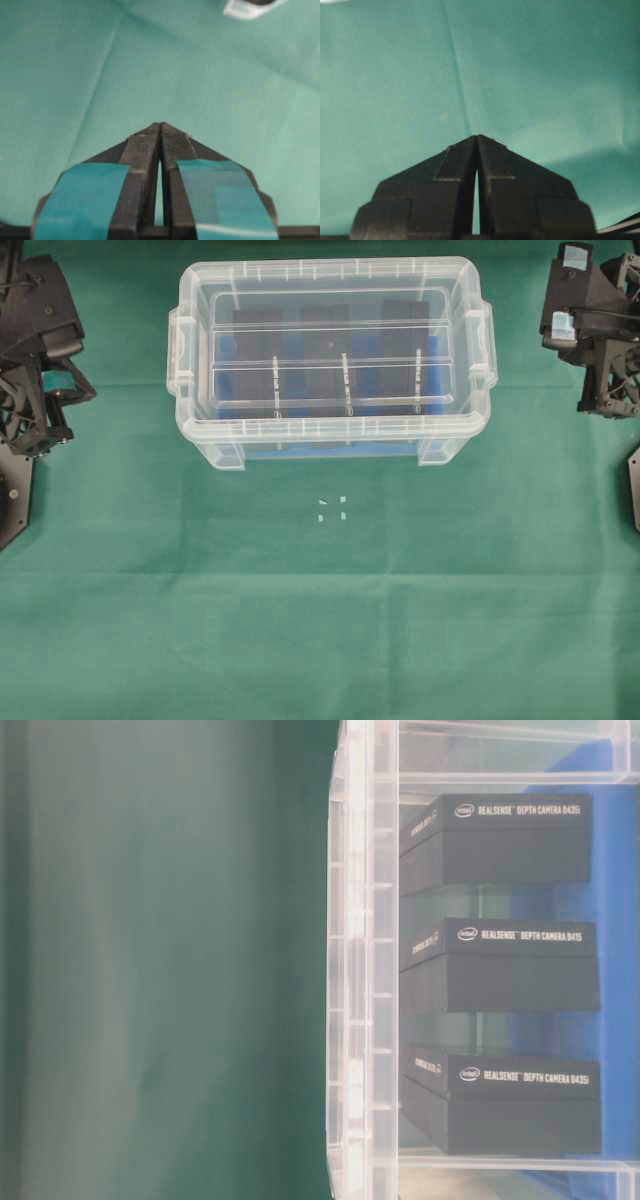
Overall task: Clamp the lid of the box with both arms, then lift and open it.
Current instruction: 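Move both grippers inward onto the lid rims at the box ends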
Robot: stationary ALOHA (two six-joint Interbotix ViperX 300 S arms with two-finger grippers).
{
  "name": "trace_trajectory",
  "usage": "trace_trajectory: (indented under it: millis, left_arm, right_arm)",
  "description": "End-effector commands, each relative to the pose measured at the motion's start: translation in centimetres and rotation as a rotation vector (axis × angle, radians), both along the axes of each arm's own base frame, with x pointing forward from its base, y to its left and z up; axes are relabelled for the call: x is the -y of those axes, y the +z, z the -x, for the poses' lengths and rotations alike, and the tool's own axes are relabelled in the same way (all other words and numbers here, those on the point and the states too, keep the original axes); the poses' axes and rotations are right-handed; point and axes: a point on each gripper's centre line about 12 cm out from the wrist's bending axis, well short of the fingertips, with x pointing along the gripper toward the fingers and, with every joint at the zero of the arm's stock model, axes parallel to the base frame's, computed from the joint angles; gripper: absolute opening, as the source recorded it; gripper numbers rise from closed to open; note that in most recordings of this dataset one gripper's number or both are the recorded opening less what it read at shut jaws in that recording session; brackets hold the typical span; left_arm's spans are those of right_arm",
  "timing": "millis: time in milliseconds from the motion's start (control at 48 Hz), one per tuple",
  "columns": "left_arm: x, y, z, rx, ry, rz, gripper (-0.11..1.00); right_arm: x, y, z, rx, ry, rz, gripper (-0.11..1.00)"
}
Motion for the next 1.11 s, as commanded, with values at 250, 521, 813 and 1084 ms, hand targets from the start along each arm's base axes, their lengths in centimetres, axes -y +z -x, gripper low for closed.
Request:
trace_trajectory:
  millis: [250,521,813,1084]
  left_arm:
    - [-0.2,0.7,-0.6,-0.003,-0.025,-0.015,0.00]
    - [-0.8,0.3,-2.0,-0.043,-0.049,-0.015,0.00]
    - [-1.9,-0.1,-4.4,-0.076,-0.106,-0.038,0.00]
    - [-3.0,-1.1,-6.5,-0.101,-0.159,-0.061,0.00]
  right_arm:
    - [0.2,1.0,-0.5,0.027,0.007,0.020,0.00]
    - [0.0,0.8,-1.3,0.036,0.035,0.025,0.00]
    - [0.4,0.7,-2.5,0.041,0.051,0.029,0.00]
    - [0.8,0.4,-4.2,0.033,0.097,0.039,0.00]
